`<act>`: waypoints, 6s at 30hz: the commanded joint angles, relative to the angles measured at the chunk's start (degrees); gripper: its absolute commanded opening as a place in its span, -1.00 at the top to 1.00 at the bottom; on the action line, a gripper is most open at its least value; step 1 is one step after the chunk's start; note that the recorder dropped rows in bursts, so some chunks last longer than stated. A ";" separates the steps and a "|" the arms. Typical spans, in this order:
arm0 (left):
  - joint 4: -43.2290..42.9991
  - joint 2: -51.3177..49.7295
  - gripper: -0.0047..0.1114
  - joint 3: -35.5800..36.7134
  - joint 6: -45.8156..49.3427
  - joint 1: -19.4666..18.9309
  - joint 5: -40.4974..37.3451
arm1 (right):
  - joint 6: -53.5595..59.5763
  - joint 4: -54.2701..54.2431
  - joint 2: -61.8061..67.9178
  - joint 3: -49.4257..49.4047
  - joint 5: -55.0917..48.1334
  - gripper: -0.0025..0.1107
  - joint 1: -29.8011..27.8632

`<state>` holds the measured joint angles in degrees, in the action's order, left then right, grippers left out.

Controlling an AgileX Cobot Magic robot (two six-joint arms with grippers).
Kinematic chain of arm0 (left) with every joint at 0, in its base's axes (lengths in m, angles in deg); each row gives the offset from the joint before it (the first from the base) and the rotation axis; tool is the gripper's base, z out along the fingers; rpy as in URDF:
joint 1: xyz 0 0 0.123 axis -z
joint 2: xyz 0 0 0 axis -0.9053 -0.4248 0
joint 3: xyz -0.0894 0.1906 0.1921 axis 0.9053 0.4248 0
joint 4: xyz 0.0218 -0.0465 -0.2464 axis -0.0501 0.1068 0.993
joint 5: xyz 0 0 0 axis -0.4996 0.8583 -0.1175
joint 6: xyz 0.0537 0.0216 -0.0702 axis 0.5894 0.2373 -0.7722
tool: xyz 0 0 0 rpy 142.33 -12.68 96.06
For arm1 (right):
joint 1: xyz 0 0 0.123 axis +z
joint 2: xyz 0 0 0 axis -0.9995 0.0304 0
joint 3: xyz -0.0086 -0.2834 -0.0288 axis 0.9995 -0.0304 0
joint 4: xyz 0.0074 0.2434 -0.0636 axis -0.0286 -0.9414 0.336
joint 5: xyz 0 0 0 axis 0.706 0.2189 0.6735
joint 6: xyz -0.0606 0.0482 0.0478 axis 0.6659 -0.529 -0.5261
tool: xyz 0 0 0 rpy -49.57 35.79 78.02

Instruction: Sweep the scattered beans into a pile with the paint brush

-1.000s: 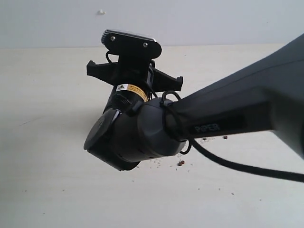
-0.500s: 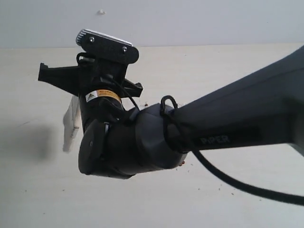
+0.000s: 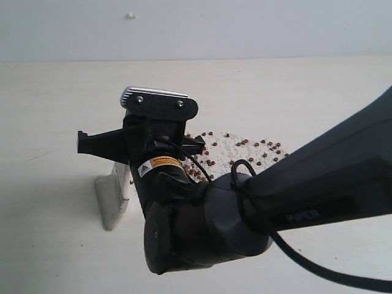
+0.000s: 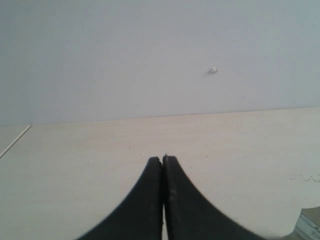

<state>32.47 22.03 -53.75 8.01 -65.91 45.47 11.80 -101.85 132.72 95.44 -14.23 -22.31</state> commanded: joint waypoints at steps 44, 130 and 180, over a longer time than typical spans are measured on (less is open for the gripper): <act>0.17 0.23 0.92 0.12 0.20 -0.10 -0.23 | 15.32 -3.38 -12.21 -1.94 7.73 0.96 -5.86; 0.17 0.23 0.92 0.12 0.20 -0.10 -0.23 | 3.62 13.92 -7.44 -7.60 -5.96 0.96 -16.63; 0.17 0.23 0.92 0.12 0.20 -0.10 -0.23 | 16.84 5.08 -33.35 -37.28 11.78 0.96 -18.06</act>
<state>32.47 22.03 -53.75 8.12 -65.91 45.47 28.09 -95.97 99.92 59.82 -3.79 -39.15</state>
